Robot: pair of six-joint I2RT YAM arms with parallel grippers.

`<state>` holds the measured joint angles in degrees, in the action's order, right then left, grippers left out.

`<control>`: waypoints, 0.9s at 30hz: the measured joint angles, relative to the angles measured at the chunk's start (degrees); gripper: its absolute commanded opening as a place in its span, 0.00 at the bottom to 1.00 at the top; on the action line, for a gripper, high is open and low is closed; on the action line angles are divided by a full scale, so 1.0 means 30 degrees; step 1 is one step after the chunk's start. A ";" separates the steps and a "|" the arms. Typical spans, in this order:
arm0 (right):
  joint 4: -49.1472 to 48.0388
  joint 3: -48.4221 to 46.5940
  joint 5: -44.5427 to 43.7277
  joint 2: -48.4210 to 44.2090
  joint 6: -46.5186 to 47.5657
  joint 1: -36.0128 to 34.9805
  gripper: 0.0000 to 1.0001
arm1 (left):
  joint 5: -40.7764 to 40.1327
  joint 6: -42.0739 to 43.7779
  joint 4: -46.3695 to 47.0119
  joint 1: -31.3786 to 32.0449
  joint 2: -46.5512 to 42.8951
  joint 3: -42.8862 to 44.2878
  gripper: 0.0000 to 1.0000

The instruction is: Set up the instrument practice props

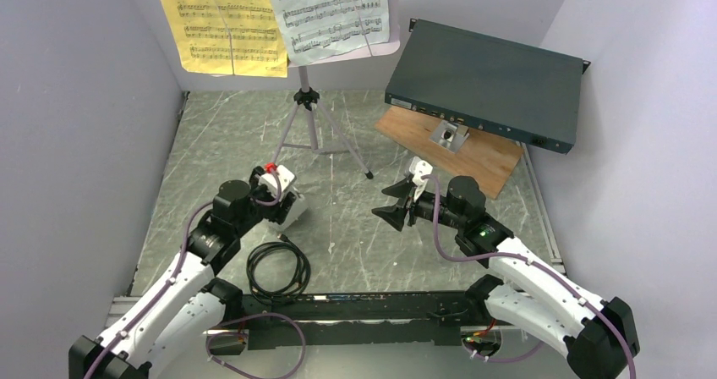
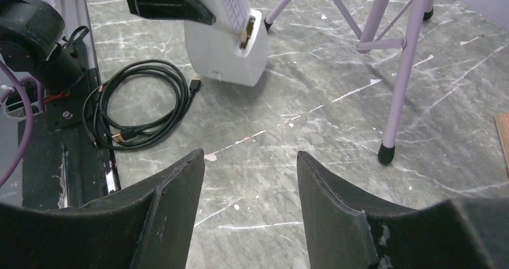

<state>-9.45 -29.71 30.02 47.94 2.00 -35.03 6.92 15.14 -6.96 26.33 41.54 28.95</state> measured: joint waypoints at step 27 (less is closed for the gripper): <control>0.1304 0.0000 0.0488 -0.2186 -0.0073 0.0000 0.57 | -0.9930 -0.5144 0.7621 -1.0528 1.1511 0.3934 0.00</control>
<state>-5.54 -29.71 31.48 41.39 1.78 -35.03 -22.87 -0.30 15.90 -5.26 76.07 40.75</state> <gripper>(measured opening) 0.578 0.679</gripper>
